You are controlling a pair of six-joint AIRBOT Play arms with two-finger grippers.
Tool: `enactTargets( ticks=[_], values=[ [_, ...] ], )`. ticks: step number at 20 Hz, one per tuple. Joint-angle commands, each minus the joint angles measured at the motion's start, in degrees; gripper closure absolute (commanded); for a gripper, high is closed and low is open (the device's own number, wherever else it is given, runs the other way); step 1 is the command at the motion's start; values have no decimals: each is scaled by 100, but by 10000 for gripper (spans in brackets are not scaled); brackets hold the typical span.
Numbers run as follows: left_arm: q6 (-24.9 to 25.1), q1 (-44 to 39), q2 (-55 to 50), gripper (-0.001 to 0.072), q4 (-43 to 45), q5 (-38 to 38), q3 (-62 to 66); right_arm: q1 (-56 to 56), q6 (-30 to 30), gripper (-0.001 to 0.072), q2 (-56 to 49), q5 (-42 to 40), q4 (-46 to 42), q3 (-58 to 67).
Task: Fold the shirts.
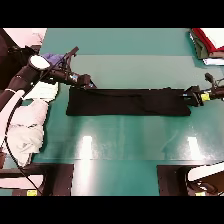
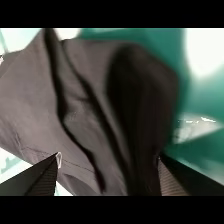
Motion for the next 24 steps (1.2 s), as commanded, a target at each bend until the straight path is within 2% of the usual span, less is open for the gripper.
enactTargets(
  ticks=[1,2,5,7,8,11,16,20,24],
  values=[
    [-83,-247,-2,685,201,142,7,442,-162,167,-94,63,-26,33],
    [-118,-323,-2,685,337,201,7,546,-170,172,-94,70,-33,26],
    [-385,-636,-17,685,815,439,7,776,-173,369,-90,188,-31,26],
    [-391,-839,-125,685,844,616,11,852,-177,673,-22,326,-35,24],
    [-398,-938,-205,686,841,702,11,859,-177,694,66,337,-37,24],
    [-398,-1174,-485,685,710,1014,35,859,-81,696,603,361,-35,26],
    [-402,-1556,-1478,685,553,1108,1014,1152,728,697,1604,647,-28,616],
    [-678,-1917,-2441,685,509,1108,2070,1858,1346,697,1742,1069,-24,1661],
    [-846,-2120,-3104,685,455,1156,2684,2597,1740,697,1676,1082,-26,2494]
  ],
)
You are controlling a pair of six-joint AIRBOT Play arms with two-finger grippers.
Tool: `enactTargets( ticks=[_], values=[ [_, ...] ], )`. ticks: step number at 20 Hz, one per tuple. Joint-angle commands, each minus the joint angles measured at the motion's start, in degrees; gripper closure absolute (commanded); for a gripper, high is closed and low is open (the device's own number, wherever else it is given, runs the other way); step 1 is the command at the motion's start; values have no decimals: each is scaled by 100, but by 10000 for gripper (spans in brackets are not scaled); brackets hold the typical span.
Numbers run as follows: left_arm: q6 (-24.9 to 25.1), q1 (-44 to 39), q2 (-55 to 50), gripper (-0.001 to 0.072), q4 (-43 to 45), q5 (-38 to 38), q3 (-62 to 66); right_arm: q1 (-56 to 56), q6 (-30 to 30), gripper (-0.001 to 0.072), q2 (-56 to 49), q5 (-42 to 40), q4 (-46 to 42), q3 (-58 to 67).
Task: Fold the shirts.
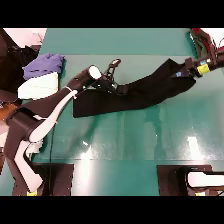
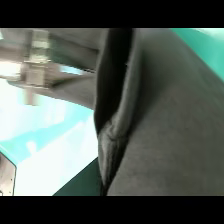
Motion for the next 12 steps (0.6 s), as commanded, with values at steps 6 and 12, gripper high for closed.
enactTargets(
  ticks=[6,12],
  values=[
    [-393,-118,-601,685,-70,437,599,1309,507,697,-638,168,-2,1836],
    [-396,103,-459,686,229,-251,601,1606,457,697,-824,-223,-4,1707]
  ],
)
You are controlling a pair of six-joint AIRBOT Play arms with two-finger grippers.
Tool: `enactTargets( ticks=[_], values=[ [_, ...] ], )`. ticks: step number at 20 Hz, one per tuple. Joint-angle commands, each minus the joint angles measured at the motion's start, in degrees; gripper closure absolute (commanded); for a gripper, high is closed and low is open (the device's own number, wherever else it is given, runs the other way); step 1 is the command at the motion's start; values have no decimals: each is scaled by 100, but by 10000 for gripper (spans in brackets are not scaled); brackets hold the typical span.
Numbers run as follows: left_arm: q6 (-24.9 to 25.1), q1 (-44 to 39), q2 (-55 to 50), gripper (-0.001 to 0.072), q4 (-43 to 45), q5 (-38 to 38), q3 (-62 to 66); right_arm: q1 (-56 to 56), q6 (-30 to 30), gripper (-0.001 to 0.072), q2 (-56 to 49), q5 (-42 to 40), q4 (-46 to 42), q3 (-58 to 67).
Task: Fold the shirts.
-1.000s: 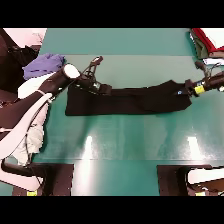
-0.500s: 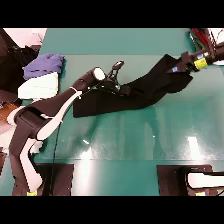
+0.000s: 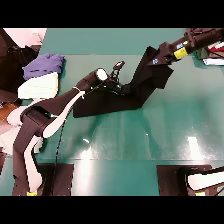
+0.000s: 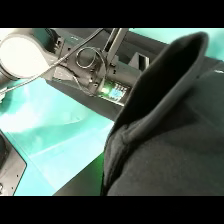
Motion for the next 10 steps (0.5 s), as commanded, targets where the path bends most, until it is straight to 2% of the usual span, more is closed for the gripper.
enactTargets(
  ticks=[1,6,9,10],
  values=[
    [-13,227,201,686,299,-437,9,175,-76,697,-72,-275,7,-144],
    [-9,1182,1233,685,1397,-1067,17,616,-330,697,-81,-1064,7,-337],
    [-4,1956,1956,685,1635,-1451,17,1268,-455,695,-348,-1587,59,-345],
    [-4,2218,2194,685,1639,-1547,17,1561,-748,694,-522,-1829,291,-345]
  ],
)
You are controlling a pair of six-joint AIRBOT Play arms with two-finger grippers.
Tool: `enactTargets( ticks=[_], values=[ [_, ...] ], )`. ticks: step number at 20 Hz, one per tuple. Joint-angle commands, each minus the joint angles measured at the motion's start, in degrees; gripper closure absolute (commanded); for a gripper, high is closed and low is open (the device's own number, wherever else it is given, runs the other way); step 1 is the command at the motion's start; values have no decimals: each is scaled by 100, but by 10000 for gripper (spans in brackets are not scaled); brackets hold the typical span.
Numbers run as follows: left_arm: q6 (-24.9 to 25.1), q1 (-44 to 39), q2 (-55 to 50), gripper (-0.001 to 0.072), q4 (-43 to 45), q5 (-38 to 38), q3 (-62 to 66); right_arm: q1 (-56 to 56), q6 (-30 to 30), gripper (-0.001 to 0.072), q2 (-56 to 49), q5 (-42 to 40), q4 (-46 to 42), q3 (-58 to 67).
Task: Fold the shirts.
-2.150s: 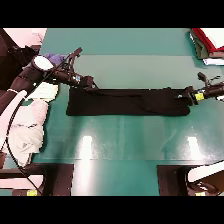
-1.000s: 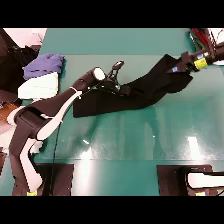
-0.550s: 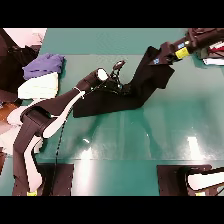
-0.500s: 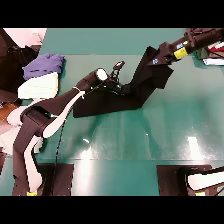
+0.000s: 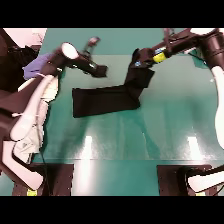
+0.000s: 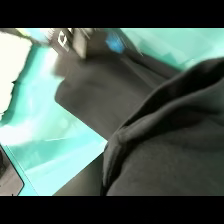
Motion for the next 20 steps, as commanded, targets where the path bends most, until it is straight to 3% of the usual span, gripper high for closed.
enactTargets(
  ticks=[1,2,3,4,5,7,10,14,18,19,20],
  values=[
    [7,861,820,685,317,-468,7,863,-695,692,-439,-962,540,-26],
    [2,1049,1014,684,317,-507,7,1204,-1001,661,-669,-1416,817,-11],
    [2,1226,1200,684,317,-542,7,1510,-1082,462,-927,-1825,859,90],
    [2,1362,1342,684,317,-579,7,1805,-1088,315,-1228,-2177,811,302],
    [2,1482,1480,685,317,-625,4,2020,-1091,298,-1510,-2299,861,581],
    [4,1652,1659,684,321,-802,7,2284,-1130,145,-1790,-2334,855,938],
    [74,1742,1773,684,356,-1220,7,2020,-1128,130,-1263,-2072,756,260],
    [164,1742,1770,684,343,-1757,-109,953,-975,131,-402,-925,83,-984],
    [162,1742,1770,684,317,-1744,-463,-361,-708,130,107,-828,-142,-2352],
    [164,1742,1770,684,317,-1742,-546,-691,-671,96,118,-835,-63,-2597],
    [166,1742,1770,684,317,-1738,-623,-984,-651,-8,118,-881,96,-2844]
  ],
)
